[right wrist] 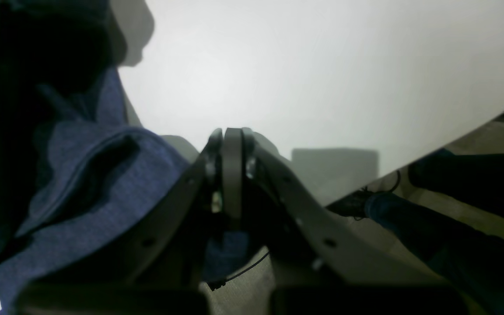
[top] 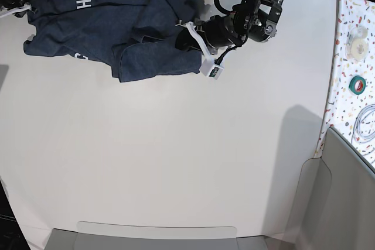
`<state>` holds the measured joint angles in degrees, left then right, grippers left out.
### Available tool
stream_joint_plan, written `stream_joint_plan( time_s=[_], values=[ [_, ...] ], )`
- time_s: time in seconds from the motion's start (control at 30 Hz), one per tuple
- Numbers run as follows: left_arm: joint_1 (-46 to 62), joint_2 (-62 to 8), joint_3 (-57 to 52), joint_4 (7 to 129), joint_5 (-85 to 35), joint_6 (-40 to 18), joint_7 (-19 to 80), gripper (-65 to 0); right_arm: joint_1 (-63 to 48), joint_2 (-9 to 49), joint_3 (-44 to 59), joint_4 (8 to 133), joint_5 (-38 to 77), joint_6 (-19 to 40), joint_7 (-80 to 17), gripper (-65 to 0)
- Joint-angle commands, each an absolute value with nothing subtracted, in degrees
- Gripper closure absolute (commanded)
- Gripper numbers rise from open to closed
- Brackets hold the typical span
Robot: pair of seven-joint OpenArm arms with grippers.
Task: Layout the t-shirt on the table in an organized manner, then fold the t-shirt properly
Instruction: 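Regrip the fabric with the left gripper and fold it toward the collar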
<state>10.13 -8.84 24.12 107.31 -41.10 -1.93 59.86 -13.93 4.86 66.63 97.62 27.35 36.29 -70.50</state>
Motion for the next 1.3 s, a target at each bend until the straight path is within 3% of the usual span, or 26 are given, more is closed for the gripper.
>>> stream_joint_plan(
  time_s=[0.0,0.6,1.27],
  values=[
    [9.6,-8.5,24.1,108.3,-42.0,-2.4,58.9,-0.1,-14.0,5.9,66.9,98.4,28.0,37.1,-69.7,0.0],
    [9.5,-9.4,24.1,104.4,-39.5,-2.6,59.4,-0.1,-13.9,5.9,66.9,98.4,28.0,37.1,-69.7,0.0],
    [2.4,-9.5,45.7,105.0,-39.5,-2.9,59.0,-0.1,-13.9,6.0,66.9,98.4,27.9,37.1,-69.7,0.0]
  ],
)
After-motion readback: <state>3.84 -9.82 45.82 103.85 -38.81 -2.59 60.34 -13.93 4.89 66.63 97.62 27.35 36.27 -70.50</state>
